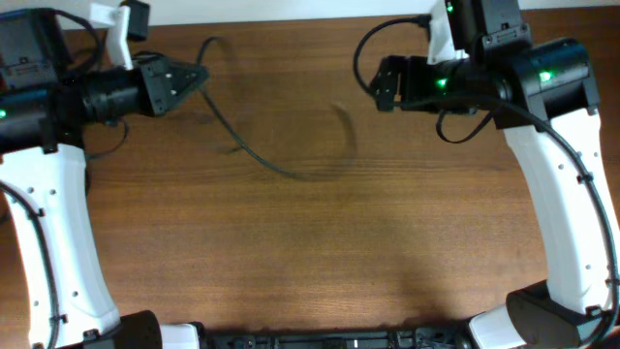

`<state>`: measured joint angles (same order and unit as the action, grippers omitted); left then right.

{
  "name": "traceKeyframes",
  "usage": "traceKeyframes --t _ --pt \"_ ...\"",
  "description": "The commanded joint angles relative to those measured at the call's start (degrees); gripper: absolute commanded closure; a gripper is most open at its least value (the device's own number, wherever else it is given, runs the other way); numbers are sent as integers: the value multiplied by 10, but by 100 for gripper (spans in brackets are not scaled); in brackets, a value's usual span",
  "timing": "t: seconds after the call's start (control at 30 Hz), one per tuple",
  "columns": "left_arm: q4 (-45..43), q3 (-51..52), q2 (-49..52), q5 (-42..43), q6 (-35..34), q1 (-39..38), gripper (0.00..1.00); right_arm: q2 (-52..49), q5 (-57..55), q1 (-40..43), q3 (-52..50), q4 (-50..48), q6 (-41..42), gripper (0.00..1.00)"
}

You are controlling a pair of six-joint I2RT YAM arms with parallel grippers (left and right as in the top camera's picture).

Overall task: Untangle cables
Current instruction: 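Pull the cable apart with both grippers, left gripper moving left, then lay the cable at the left with the left gripper and release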

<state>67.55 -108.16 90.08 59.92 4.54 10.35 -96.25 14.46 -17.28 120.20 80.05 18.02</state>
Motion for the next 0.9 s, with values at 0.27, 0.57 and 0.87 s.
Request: traceKeyframes --t 0.27,0.57,0.87 --pt "46 -12 -13 -379 -248 -38 100 -7 10 -7 2 -3 -57 2" --pt "84 -12 -14 -526 -386 -16 100 -7 -4 -7 2 -3 -58 2" --pt "86 -6 -8 -561 -381 71 100 -7 -4 -7 2 -3 -58 2"
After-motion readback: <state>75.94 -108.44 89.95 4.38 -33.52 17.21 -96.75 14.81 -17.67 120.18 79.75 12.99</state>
